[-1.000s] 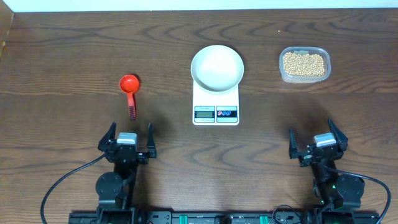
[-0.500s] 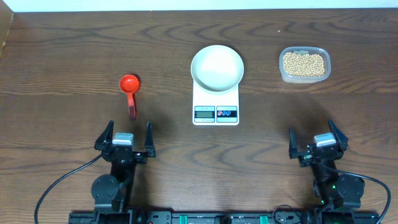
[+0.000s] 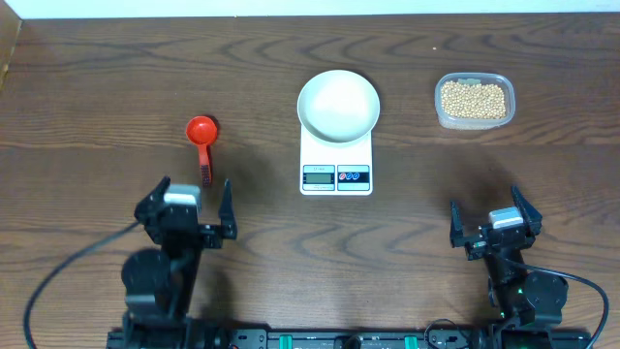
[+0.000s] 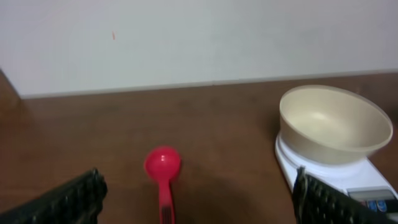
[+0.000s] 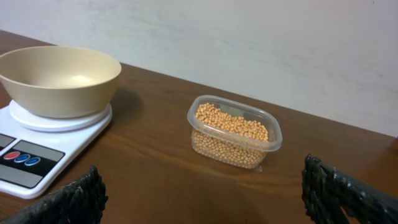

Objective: Scoop item into bowl and weigh 50g on scale
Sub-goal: 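Reach the left gripper down to the red scoop and grasp its bowl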

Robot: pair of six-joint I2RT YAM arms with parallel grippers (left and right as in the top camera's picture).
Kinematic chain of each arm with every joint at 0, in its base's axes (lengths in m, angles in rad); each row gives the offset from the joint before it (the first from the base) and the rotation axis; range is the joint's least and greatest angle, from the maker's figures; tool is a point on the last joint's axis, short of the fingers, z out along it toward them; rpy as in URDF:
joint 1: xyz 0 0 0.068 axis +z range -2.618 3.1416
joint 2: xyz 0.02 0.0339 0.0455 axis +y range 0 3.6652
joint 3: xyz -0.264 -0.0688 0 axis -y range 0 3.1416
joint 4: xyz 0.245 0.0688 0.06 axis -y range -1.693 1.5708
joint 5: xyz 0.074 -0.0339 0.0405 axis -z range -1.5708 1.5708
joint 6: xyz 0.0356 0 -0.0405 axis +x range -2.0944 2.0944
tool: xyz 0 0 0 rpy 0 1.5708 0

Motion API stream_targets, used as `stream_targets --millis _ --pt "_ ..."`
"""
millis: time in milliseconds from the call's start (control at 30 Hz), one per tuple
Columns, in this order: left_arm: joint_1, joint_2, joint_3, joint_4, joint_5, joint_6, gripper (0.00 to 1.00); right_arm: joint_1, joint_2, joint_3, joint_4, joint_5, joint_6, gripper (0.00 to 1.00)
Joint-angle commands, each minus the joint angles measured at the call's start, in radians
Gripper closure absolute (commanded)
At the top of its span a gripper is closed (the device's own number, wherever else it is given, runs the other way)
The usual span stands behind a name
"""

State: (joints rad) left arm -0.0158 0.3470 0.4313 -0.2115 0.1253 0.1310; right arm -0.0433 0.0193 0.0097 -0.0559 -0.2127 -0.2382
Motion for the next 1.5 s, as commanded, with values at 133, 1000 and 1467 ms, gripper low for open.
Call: stream_targets --millis 133,1000,1467 --pt "0.004 0.344 0.337 -0.197 0.024 -0.005 0.02 0.005 0.000 -0.004 -0.001 -0.002 0.013 0.01" --pt "0.127 1.484 0.980 -0.432 0.092 0.005 0.00 0.005 0.000 -0.004 -0.001 -0.003 0.013 0.01" --pt "0.224 1.626 0.980 -0.327 0.102 -0.027 0.27 0.005 0.000 -0.004 -0.001 -0.003 0.013 0.01"
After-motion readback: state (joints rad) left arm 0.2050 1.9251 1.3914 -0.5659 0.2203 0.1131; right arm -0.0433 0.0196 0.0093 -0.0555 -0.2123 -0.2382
